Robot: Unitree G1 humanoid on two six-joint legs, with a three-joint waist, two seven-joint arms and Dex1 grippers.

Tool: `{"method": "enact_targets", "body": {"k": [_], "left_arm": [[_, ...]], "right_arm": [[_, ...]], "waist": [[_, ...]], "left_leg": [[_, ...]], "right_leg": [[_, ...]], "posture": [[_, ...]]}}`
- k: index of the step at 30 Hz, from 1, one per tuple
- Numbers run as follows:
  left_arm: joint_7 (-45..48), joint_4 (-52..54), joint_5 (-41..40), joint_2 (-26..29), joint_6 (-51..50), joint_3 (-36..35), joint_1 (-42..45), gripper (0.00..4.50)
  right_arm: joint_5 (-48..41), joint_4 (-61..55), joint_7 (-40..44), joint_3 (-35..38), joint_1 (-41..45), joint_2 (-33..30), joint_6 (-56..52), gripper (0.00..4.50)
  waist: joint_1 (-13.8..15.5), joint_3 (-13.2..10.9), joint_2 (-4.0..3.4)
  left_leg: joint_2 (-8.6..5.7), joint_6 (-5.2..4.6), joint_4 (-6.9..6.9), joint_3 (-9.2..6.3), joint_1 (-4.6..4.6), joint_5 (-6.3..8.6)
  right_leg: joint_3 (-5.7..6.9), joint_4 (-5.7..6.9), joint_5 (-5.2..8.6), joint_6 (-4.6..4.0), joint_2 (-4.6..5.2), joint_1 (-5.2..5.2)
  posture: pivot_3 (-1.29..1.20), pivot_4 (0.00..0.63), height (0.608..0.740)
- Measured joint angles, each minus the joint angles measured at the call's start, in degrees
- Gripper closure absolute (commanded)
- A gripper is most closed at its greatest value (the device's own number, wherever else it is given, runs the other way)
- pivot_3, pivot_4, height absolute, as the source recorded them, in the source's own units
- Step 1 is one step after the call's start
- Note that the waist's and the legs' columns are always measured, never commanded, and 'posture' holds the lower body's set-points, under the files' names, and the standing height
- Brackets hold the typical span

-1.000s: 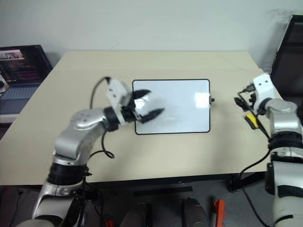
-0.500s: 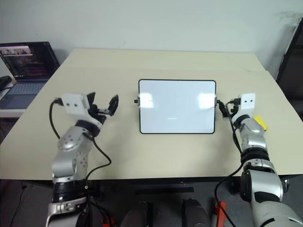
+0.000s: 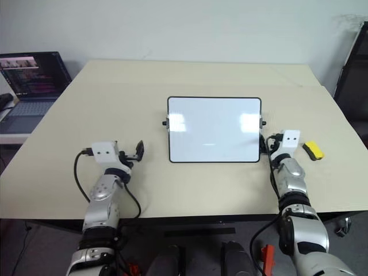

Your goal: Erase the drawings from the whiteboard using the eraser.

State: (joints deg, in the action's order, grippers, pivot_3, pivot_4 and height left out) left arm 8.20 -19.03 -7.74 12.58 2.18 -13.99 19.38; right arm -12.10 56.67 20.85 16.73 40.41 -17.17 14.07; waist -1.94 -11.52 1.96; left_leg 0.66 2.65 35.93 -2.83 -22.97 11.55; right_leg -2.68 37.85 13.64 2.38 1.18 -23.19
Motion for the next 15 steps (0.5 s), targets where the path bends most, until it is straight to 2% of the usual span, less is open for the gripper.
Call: {"method": "enact_targets", "body": {"k": [15], "left_arm": [[1.4, -13.0, -1.2, 1.7, 6.4, -0.9, 11.0, 0.00]], "right_arm": [[4.1, -1.1, -7.0, -2.8, -1.1, 2.6, 4.4, 0.05]], "waist": [[-0.8, 0.0, 0.00]], "left_leg": [[0.00, 0.00, -0.02, -0.01, 0.02, 0.00]], "right_leg": [[0.00, 0.04, -0.01, -0.01, -0.02, -0.01]], "posture": [[0.00, 0.150, 0.740]]}}
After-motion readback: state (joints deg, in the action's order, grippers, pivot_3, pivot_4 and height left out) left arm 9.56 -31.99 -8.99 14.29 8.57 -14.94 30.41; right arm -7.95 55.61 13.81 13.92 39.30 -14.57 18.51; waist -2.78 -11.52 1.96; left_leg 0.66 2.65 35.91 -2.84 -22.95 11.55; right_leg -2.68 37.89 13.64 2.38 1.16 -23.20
